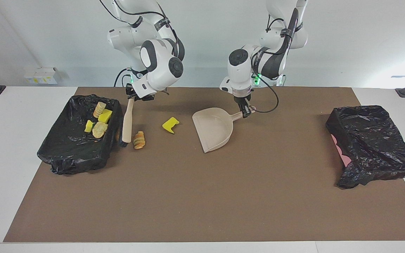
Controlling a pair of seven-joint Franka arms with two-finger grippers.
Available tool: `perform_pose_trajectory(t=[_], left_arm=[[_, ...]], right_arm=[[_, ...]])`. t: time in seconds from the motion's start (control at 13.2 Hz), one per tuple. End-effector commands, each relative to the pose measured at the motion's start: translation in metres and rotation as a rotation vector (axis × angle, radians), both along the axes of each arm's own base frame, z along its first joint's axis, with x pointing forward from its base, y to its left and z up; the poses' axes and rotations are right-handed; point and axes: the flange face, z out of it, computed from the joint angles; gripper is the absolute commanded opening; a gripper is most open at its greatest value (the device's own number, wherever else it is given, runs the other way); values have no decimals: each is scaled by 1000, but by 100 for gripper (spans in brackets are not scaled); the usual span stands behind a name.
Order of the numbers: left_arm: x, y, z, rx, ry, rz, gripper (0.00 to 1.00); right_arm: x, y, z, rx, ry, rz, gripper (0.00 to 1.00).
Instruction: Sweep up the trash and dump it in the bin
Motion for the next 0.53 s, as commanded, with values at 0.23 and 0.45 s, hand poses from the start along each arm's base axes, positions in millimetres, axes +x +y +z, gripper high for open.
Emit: perform_pose_trajectory(t=[0.23,0.45], left_arm=[[-4,-6,-3,-9,-11,4,0],[-4,-6,-3,-9,-11,4,0]], right_arm=[[-2,-39,-20,42,7,-11,0],[-7,-47,-29,155,43,-54,0]])
